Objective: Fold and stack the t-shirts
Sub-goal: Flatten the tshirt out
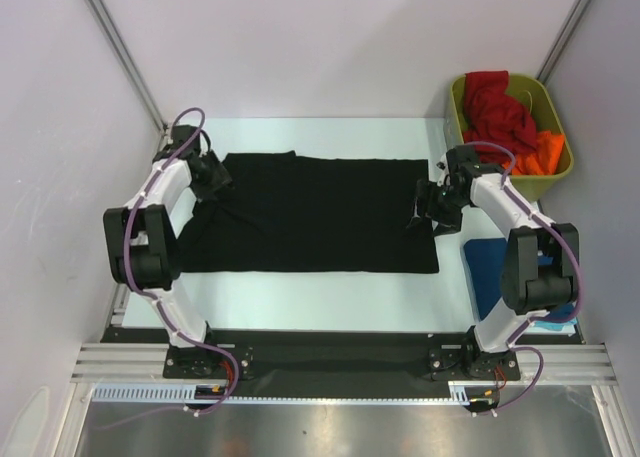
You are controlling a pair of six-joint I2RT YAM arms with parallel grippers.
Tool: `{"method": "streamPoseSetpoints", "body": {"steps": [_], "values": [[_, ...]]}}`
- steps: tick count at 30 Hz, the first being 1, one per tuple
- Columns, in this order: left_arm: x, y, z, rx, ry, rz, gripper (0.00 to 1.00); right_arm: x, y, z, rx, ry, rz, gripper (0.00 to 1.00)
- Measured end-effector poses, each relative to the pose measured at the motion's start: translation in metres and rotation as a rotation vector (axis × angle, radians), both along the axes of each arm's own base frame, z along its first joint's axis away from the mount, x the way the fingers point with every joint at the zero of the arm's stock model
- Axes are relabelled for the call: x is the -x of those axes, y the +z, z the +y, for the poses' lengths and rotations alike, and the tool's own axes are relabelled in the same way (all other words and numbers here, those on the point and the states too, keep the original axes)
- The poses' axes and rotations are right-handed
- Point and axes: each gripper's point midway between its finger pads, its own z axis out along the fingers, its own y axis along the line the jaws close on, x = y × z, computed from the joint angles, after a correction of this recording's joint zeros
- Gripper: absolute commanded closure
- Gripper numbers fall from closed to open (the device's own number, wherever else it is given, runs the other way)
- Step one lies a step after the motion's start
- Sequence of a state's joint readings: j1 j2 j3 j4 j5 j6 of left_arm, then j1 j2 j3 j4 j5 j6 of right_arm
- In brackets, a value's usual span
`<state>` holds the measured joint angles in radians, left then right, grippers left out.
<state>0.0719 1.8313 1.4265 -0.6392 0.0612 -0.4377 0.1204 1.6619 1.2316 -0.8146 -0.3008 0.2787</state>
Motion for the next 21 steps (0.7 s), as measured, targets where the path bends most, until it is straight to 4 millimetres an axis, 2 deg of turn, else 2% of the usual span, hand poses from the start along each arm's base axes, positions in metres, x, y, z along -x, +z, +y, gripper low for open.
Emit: {"method": "streamPoseSetpoints", "body": {"steps": [2, 6, 9, 14, 21], "values": [[0.002, 0.001, -0.004, 0.058, 0.103, -0.003, 0.43, 0.000, 0.001, -0.005, 0.000, -0.014, -0.001, 0.21], [0.024, -0.001, -0.012, 0.182, 0.327, 0.001, 0.48, 0.000, 0.004, -0.006, -0.005, -0.017, -0.010, 0.21], [0.030, -0.001, -0.012, 0.261, 0.476, -0.001, 0.51, 0.000, 0.005, -0.006, -0.004, -0.016, -0.014, 0.21], [0.026, -0.002, 0.002, 0.331, 0.669, -0.025, 0.51, 0.002, 0.008, -0.016, -0.001, -0.032, -0.022, 0.21], [0.014, -0.001, 0.016, 0.396, 0.801, -0.057, 0.53, 0.007, 0.007, -0.029, 0.002, -0.066, -0.010, 0.21]]}}
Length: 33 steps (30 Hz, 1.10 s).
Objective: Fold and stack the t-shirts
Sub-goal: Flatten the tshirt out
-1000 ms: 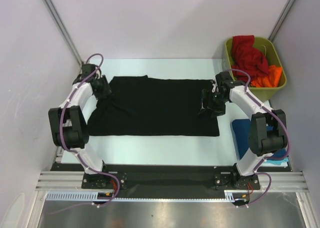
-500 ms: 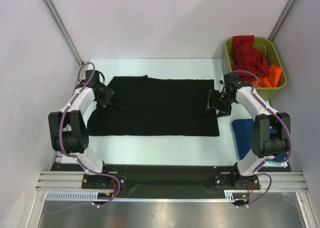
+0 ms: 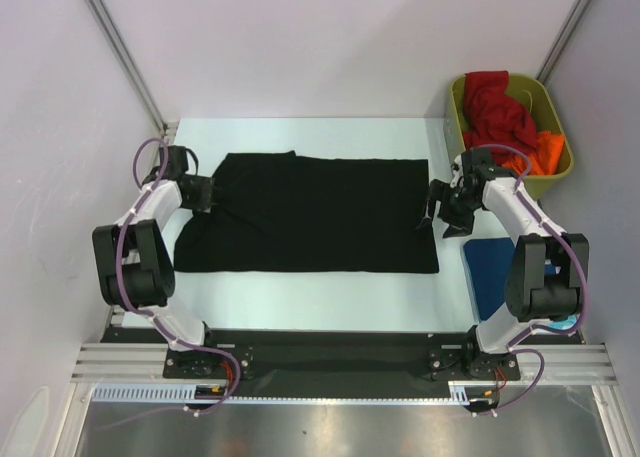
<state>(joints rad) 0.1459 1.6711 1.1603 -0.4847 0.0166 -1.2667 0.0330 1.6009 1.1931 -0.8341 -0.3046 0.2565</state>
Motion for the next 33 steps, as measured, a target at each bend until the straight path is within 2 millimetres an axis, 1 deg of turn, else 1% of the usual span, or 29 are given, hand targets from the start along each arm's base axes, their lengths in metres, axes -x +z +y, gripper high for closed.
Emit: {"method": "streamPoseSetpoints", "body": {"steps": [5, 8, 12, 17, 19, 21, 22, 23, 24, 25, 26, 28, 29, 31, 32, 33], "values": [[-0.004, -0.015, -0.003, 0.047, 0.026, 0.033, 0.53, 0.000, 0.000, 0.000, 0.000, -0.001, 0.000, 0.21], [-0.004, -0.019, -0.004, 0.062, 0.033, 0.042, 0.54, 0.000, 0.000, 0.000, 0.000, -0.001, -0.001, 0.21], [-0.006, -0.019, -0.003, 0.071, 0.039, 0.038, 0.63, 0.000, 0.000, 0.000, 0.001, -0.006, 0.001, 0.22], [-0.013, -0.028, 0.001, 0.075, 0.046, 0.047, 0.69, -0.003, 0.000, -0.006, 0.030, -0.057, 0.008, 0.23], [-0.014, -0.032, 0.003, 0.077, 0.050, 0.052, 0.70, -0.008, 0.001, -0.010, 0.049, -0.101, 0.010, 0.23], [-0.014, -0.036, 0.003, 0.079, 0.052, 0.059, 0.75, -0.014, 0.001, -0.015, 0.073, -0.155, 0.014, 0.23], [-0.014, -0.037, 0.004, 0.078, 0.051, 0.063, 0.80, -0.017, 0.000, -0.017, 0.083, -0.187, 0.017, 0.23], [-0.015, -0.038, 0.004, 0.078, 0.050, 0.062, 0.88, -0.019, -0.002, -0.020, 0.096, -0.215, 0.022, 0.24], [-0.015, -0.038, 0.004, 0.076, 0.044, 0.063, 0.97, -0.020, -0.004, -0.021, 0.108, -0.239, 0.029, 0.26], [-0.017, -0.037, 0.005, 0.071, 0.036, 0.059, 1.00, -0.021, -0.006, -0.021, 0.118, -0.264, 0.037, 0.27], [-0.019, -0.035, 0.006, 0.065, 0.029, 0.052, 1.00, -0.021, -0.007, -0.022, 0.130, -0.283, 0.040, 0.33], [-0.023, -0.030, 0.007, 0.045, 0.008, 0.038, 1.00, -0.023, -0.009, -0.020, 0.149, -0.332, 0.043, 0.39], [-0.025, -0.027, 0.008, 0.032, -0.008, 0.029, 1.00, -0.024, -0.010, -0.018, 0.152, -0.360, 0.044, 0.46], [-0.031, -0.019, 0.010, -0.001, -0.051, 0.007, 1.00, -0.024, -0.015, -0.013, 0.149, -0.418, 0.050, 0.50], [-0.032, -0.016, 0.011, -0.019, -0.076, -0.003, 1.00, -0.024, -0.018, -0.011, 0.147, -0.436, 0.054, 0.60], [-0.033, -0.014, 0.011, -0.035, -0.100, -0.010, 1.00, -0.022, -0.022, -0.008, 0.151, -0.455, 0.059, 0.61]]}}
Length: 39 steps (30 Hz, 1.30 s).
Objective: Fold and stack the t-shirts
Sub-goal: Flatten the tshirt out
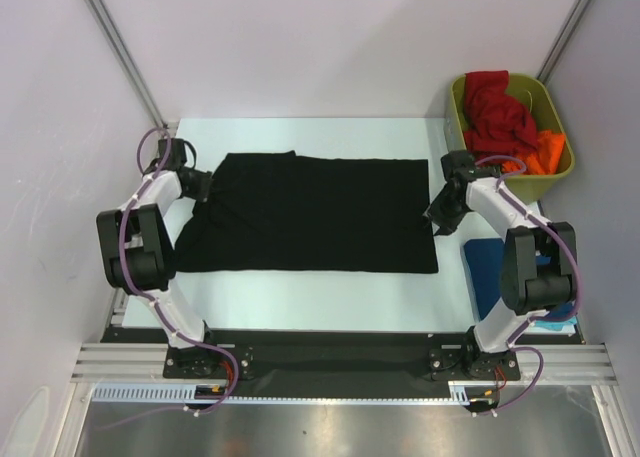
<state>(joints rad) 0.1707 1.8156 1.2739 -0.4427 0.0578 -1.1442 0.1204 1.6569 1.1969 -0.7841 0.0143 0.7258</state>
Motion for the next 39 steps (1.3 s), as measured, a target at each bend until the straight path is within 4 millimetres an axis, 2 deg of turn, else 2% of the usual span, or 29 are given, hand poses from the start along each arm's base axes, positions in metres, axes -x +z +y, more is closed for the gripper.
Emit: {"method": "streamPoseSetpoints", "body": {"steps": [3, 7, 13, 19, 25, 39], "values": [[0.004, 0.008, -0.003, -0.046, -0.075, -0.013, 1.00, 0.005, -0.008, 0.007, 0.032, -0.038, 0.007, 0.61], [0.017, 0.026, -0.012, -0.102, -0.159, -0.059, 1.00, -0.002, -0.011, 0.014, 0.088, -0.048, -0.016, 0.56], [0.034, 0.047, -0.019, -0.157, -0.238, -0.109, 1.00, -0.015, -0.024, 0.010, 0.169, -0.089, -0.002, 0.52], [0.048, 0.038, -0.022, -0.183, -0.286, -0.090, 1.00, -0.025, -0.033, 0.007, 0.203, -0.131, 0.034, 0.52], [0.062, 0.038, -0.031, -0.181, -0.323, -0.099, 1.00, -0.036, -0.037, 0.008, 0.230, -0.150, 0.042, 0.53], [0.067, 0.039, -0.037, -0.162, -0.348, -0.097, 1.00, -0.024, -0.047, 0.008, 0.271, -0.164, 0.106, 0.59]]}}
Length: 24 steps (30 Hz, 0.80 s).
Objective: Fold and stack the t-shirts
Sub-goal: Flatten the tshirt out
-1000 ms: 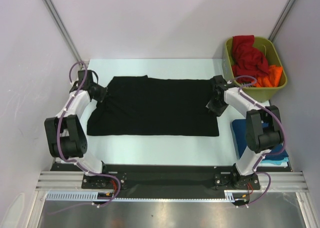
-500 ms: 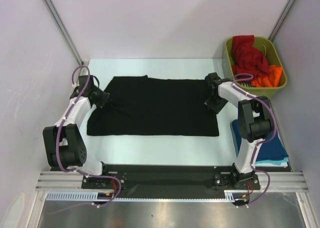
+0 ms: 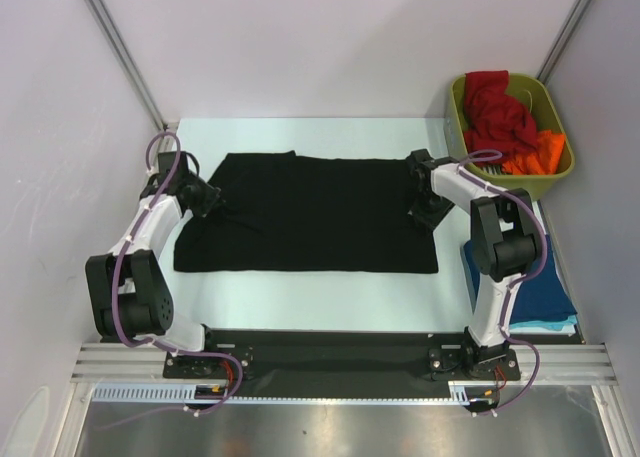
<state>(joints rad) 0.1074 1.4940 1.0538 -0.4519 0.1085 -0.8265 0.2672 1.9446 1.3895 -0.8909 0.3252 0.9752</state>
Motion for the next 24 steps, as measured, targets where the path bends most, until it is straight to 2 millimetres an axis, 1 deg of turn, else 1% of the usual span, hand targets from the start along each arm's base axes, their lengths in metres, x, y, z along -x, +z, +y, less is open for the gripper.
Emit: {"method": "streamPoseSetpoints", "body": {"steps": [3, 4, 8, 12, 13, 15, 16, 20, 24], "values": [[0.000, 0.002, 0.000, 0.000, -0.001, -0.004, 1.00, 0.000, -0.005, 0.000, 0.005, 0.001, 0.011, 0.61], [0.000, 0.002, 0.000, 0.000, -0.002, -0.004, 1.00, 0.000, -0.006, 0.000, 0.007, 0.000, 0.015, 0.69], [0.001, 0.001, -0.001, 0.002, -0.004, 0.002, 1.00, 0.001, -0.009, -0.001, 0.010, 0.003, 0.024, 0.75], [0.002, 0.004, -0.001, -0.002, -0.010, 0.005, 1.00, 0.001, -0.009, -0.001, 0.011, 0.006, 0.026, 0.83], [0.001, 0.006, -0.002, -0.002, -0.013, 0.003, 1.00, 0.002, -0.008, -0.001, 0.012, 0.007, 0.026, 0.90], [-0.001, 0.009, -0.006, -0.003, -0.022, -0.004, 1.00, 0.002, -0.008, -0.002, 0.014, 0.011, 0.029, 0.98], [-0.002, 0.012, -0.009, -0.003, -0.030, -0.010, 1.00, 0.002, -0.008, -0.002, 0.015, 0.011, 0.029, 1.00], [-0.008, 0.023, -0.019, -0.001, -0.060, -0.034, 1.00, 0.002, -0.005, -0.002, 0.017, 0.020, 0.025, 1.00], [-0.011, 0.032, -0.023, 0.007, -0.073, -0.052, 1.00, 0.001, 0.006, 0.000, 0.009, 0.056, -0.001, 1.00]]}}
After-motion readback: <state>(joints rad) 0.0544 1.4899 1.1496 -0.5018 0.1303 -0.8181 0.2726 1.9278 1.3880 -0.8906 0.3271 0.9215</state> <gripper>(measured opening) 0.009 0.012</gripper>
